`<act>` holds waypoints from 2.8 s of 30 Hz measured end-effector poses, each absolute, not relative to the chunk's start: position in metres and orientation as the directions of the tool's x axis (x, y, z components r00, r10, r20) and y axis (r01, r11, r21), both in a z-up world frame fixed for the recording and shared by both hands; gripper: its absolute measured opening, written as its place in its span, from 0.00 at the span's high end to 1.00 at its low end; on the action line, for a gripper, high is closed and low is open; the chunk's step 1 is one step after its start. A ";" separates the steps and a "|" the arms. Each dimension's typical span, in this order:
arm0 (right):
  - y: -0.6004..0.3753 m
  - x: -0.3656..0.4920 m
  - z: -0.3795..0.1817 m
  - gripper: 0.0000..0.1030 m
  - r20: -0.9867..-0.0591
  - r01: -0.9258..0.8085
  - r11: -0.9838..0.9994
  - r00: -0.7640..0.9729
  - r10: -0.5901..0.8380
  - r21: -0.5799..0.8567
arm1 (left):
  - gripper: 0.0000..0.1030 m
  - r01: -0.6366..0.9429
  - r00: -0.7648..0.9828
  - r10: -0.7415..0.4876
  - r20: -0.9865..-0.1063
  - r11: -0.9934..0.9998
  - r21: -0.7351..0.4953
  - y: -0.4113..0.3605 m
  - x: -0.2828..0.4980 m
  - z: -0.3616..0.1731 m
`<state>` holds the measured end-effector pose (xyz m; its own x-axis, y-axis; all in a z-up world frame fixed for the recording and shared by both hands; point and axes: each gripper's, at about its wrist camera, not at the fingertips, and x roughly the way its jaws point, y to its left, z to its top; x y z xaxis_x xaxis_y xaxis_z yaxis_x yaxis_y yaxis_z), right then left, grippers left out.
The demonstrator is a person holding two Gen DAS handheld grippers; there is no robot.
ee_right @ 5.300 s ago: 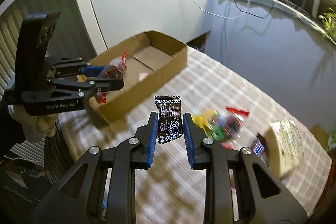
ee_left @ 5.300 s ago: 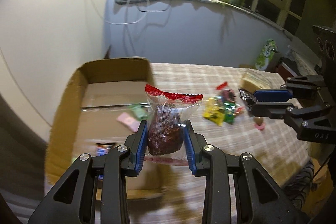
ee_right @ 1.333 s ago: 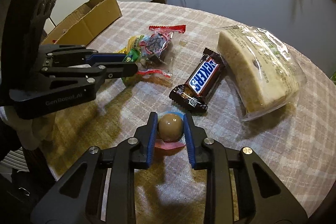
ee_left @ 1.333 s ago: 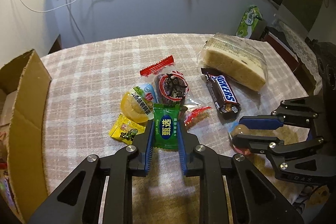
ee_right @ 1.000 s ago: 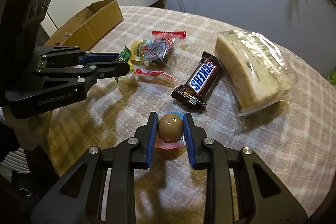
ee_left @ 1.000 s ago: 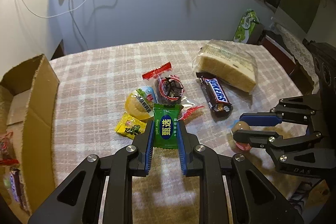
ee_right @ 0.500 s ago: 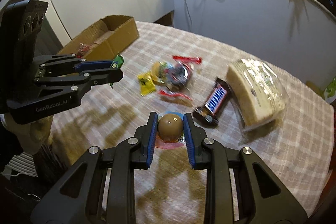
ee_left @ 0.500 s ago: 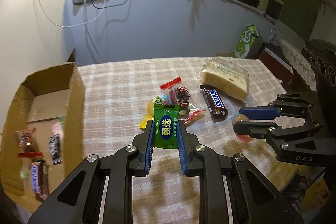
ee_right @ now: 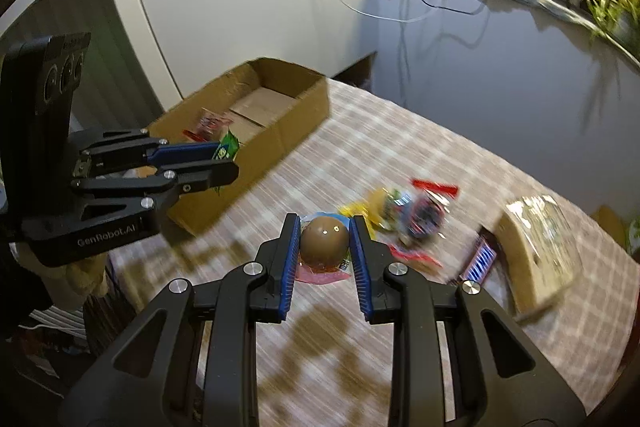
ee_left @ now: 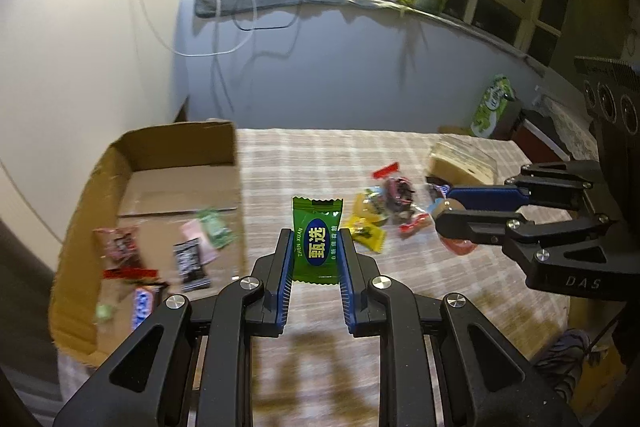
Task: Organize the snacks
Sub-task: 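Carry the green packet and chocolate ball over the cardboard box with both tools, then open both tools to drop the green packet and chocolate ball into the box, then move both open tools back over the remaining snacks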
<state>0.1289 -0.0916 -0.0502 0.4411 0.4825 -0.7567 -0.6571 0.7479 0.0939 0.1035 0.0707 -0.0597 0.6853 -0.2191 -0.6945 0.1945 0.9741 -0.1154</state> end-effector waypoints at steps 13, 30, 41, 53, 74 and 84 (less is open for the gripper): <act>-0.008 0.144 -0.048 0.75 -0.756 -0.730 0.679 0.398 0.520 0.083 | 0.81 0.097 0.700 -0.154 -0.698 0.988 -0.121 0.130 0.100 -0.065; 0.058 0.168 -0.066 0.74 -0.773 -0.761 0.639 0.336 0.538 0.114 | 0.81 0.005 0.687 -0.087 -0.721 0.993 -0.116 0.178 0.097 -0.077; 0.062 0.181 -0.066 0.41 -0.757 -0.745 0.646 0.322 0.569 0.168 | 0.47 -0.056 0.690 -0.052 -0.722 0.991 -0.124 0.195 0.098 -0.082; 0.050 0.184 -0.056 0.17 -0.741 -0.717 0.677 0.364 0.564 0.163 | 0.39 -0.051 0.702 -0.046 -0.711 0.992 -0.115 0.192 0.097 -0.076; -0.037 0.173 -0.035 0.13 -0.732 -0.653 0.745 0.438 0.522 0.140 | 0.39 0.057 0.715 -0.130 -0.687 0.990 -0.127 0.138 0.097 -0.062; -0.118 0.176 -0.031 0.13 -0.733 -0.558 0.817 0.495 0.466 0.144 | 0.39 0.160 0.702 -0.209 -0.681 0.978 -0.135 0.087 0.108 -0.057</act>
<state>0.1757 -0.1183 -0.0311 0.4947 0.4665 -0.7333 -0.5579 0.8174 0.1436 0.1075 0.0871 -0.0574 0.7021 -0.2088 -0.6808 0.1595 0.9779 -0.1354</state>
